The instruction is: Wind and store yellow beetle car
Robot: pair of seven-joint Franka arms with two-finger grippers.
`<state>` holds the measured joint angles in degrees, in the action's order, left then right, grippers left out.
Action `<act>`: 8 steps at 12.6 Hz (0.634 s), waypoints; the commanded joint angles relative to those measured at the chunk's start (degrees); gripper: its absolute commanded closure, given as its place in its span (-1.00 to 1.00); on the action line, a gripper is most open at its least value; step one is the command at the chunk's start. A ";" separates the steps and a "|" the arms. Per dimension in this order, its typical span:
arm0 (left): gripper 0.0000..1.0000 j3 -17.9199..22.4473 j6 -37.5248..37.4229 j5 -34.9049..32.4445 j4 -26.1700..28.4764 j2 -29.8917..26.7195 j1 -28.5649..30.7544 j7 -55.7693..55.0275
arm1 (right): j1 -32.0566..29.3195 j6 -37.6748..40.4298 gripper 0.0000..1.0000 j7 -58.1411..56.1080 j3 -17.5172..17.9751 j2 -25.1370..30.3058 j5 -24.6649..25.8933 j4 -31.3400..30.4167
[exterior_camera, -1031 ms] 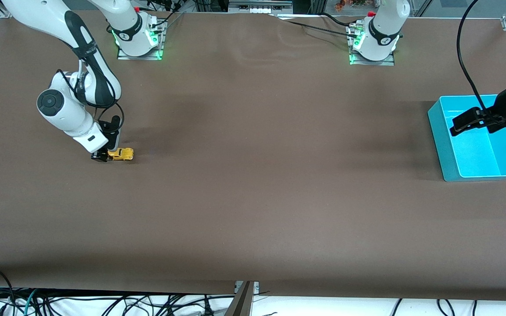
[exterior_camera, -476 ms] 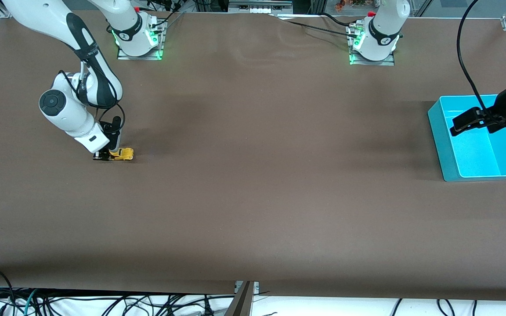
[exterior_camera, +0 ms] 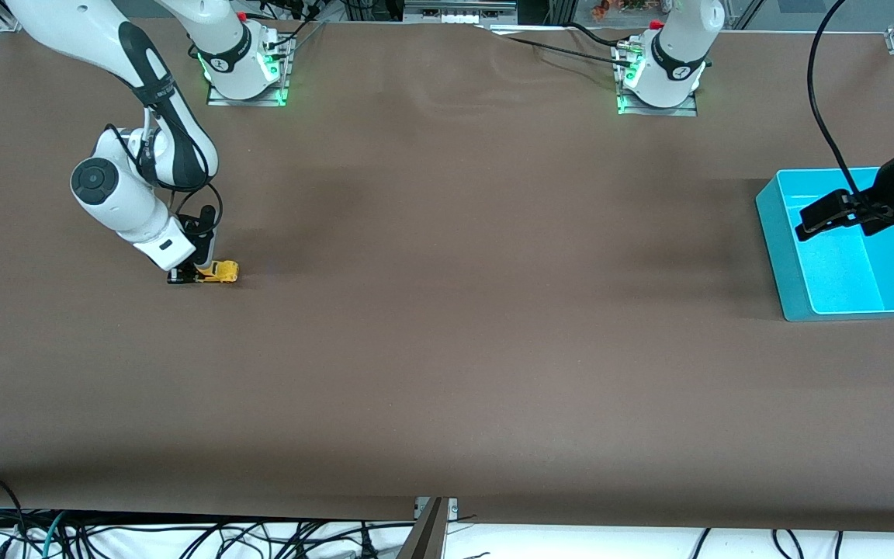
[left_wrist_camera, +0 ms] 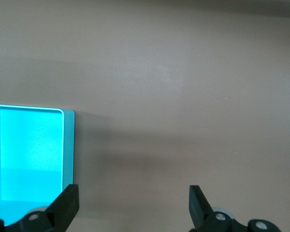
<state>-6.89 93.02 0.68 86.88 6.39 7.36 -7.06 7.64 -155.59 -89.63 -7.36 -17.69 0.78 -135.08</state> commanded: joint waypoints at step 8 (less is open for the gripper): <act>-1.00 0.12 -0.74 0.81 -3.21 0.73 0.64 1.52 | -10.79 -6.39 0.51 -13.62 0.15 -4.98 0.36 -0.71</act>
<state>-6.71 93.02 0.68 85.34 6.40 7.58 -7.06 0.07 -158.16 -99.58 -7.63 -18.12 0.78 -135.27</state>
